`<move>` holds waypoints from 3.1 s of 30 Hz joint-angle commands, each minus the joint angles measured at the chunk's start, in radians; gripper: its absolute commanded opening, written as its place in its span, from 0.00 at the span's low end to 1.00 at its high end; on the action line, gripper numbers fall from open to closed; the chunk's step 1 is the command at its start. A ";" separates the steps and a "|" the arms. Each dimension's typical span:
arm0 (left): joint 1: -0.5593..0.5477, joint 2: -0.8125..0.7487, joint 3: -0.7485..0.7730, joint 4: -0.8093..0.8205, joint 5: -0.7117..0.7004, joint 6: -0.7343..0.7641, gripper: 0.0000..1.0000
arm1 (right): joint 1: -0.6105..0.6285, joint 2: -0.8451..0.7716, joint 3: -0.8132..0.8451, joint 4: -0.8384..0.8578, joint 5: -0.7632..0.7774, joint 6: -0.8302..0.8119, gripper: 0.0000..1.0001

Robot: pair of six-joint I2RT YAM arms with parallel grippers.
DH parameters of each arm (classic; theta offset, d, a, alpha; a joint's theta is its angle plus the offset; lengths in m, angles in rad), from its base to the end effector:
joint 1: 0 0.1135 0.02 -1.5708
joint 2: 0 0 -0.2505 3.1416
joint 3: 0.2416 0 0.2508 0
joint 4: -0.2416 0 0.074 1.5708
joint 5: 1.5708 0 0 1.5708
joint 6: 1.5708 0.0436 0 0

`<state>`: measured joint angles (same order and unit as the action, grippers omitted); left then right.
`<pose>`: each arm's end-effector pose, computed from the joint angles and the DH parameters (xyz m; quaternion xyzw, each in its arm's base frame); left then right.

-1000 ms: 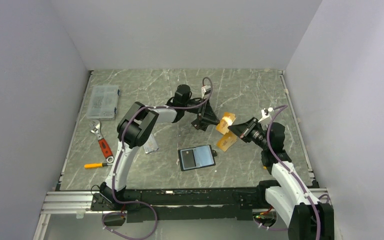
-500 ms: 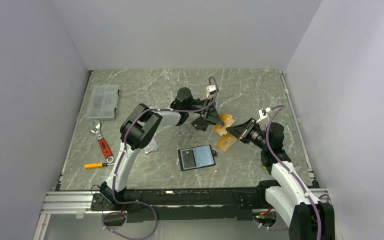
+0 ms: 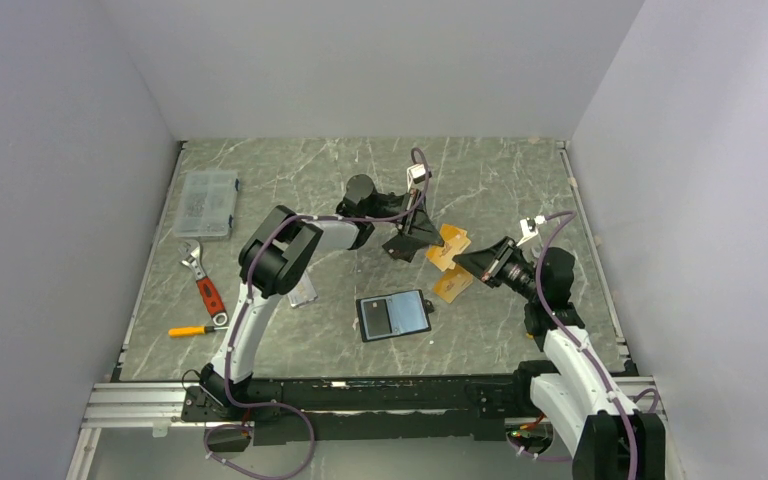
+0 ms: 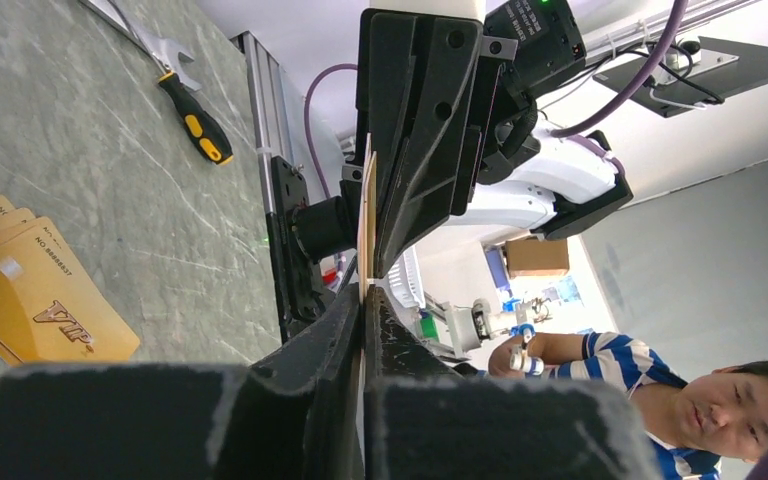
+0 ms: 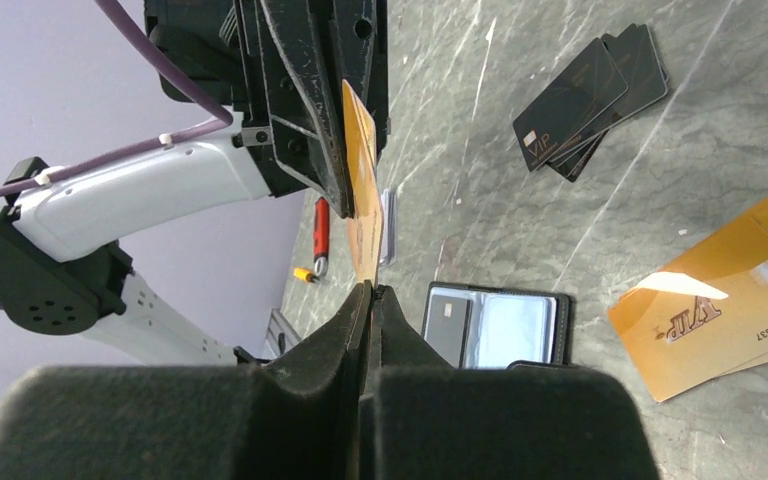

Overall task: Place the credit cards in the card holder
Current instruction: Place the credit card at the center of the board.

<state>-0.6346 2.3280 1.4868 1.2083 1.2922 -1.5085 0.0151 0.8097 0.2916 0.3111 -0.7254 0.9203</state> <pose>0.3612 -0.3180 0.1849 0.2584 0.6196 -0.7410 0.0158 0.1924 0.0318 0.2045 0.1163 0.7506 0.5115 0.4018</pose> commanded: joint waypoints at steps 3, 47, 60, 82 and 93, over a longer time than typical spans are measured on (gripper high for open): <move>0.002 0.003 0.005 0.124 -0.017 -0.049 0.03 | -0.009 0.008 -0.014 0.055 -0.025 0.019 0.00; -0.010 -0.009 -0.028 0.091 -0.028 -0.048 0.00 | -0.064 0.047 0.154 -0.132 0.120 -0.103 0.17; -0.005 -0.047 -0.056 -0.057 -0.058 0.075 0.00 | -0.063 0.034 0.154 -0.132 0.093 -0.089 0.17; -0.003 -0.063 -0.068 -0.132 -0.096 0.144 0.00 | 0.014 0.129 0.127 0.005 0.069 -0.037 0.19; -0.004 -0.041 -0.057 -0.075 -0.088 0.091 0.00 | 0.072 0.178 0.119 0.045 0.104 -0.023 0.16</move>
<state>-0.6224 2.3032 1.4155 1.0634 1.2251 -1.4014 0.0742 0.9829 0.4076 0.2729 -0.6064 0.8841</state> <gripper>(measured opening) 0.021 0.174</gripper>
